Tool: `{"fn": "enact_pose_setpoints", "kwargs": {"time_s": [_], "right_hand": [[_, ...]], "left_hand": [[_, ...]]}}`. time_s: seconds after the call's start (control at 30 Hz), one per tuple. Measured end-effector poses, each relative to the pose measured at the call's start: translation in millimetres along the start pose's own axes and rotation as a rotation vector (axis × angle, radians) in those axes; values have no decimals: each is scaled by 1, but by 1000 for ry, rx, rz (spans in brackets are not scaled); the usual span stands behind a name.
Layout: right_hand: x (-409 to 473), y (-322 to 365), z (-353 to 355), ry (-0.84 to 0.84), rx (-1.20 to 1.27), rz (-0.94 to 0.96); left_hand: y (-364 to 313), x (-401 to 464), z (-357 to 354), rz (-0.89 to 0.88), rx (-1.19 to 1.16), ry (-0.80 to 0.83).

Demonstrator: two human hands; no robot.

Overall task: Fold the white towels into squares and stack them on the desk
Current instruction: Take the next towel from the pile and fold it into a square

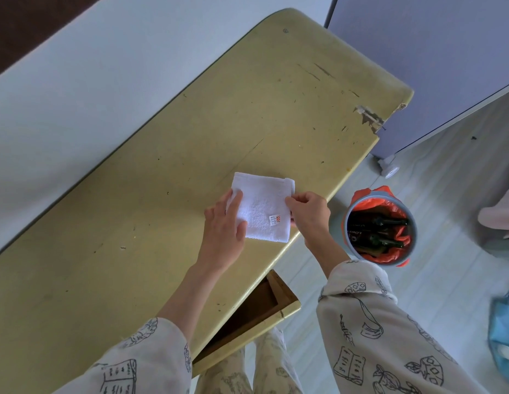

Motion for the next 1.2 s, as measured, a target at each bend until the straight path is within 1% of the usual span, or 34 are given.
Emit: {"fn": "enact_pose_setpoints", "kwargs": {"time_s": [0.1, 0.27, 0.33, 0.43, 0.57, 0.63, 0.7, 0.77, 0.8, 0.83, 0.87, 0.93, 0.97, 1.0, 1.07, 1.13, 1.2], "right_hand": [[2, -3, 0, 2, 9, -23], [3, -1, 1, -18, -22, -7], [1, 0, 1, -32, -62, 13], [-6, 3, 4, -60, -114, 64], [-20, -2, 9, -64, -183, 119], [-26, -12, 6, -38, -181, 122], [-29, -19, 4, -27, -167, 117], [-30, -22, 3, -36, -176, 116], [-32, -20, 5, -68, -191, 131], [-35, -15, 9, -138, -232, 181], [-42, -4, 13, -248, -302, 287], [-62, 19, 10, -457, -477, 591], [-69, 26, 1, -508, -570, 713], [-72, 29, -11, -511, -672, 797], [-68, 30, -35, -451, -859, 862], [-55, 27, -48, -412, -959, 845], [-42, 21, -52, -390, -1001, 799]], "left_hand": [[0, 1, 1, -4, 4, 6], [2, 2, 2, 14, -7, 46], [3, 2, 2, 38, -51, 65], [6, -2, 3, 98, -198, 78], [10, -11, 9, 120, -395, 38], [16, -14, 16, 146, -445, -27], [21, -15, 22, 149, -457, -89], [24, -16, 23, 142, -446, -112], [23, -15, 23, 134, -439, -115], [22, -16, 23, 117, -431, -114], [19, -16, 23, 95, -418, -110], [13, -17, 24, 39, -374, -119], [9, -18, 26, 7, -329, -141], [5, -18, 29, -28, -256, -170], [-3, -15, 30, -102, -41, -191], [-8, -9, 20, -193, 161, -105], [-7, -5, 1, -310, 308, 13]]}}
Point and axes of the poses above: each hand's wrist, its own x-axis towards the middle knuckle, its own z-axis out of the back of the hand, y = z × x, the point moved 8 cm from there along x, towards the middle knuckle, and after that the axes turned 14 degrees about -x, right-handed, at the moved point
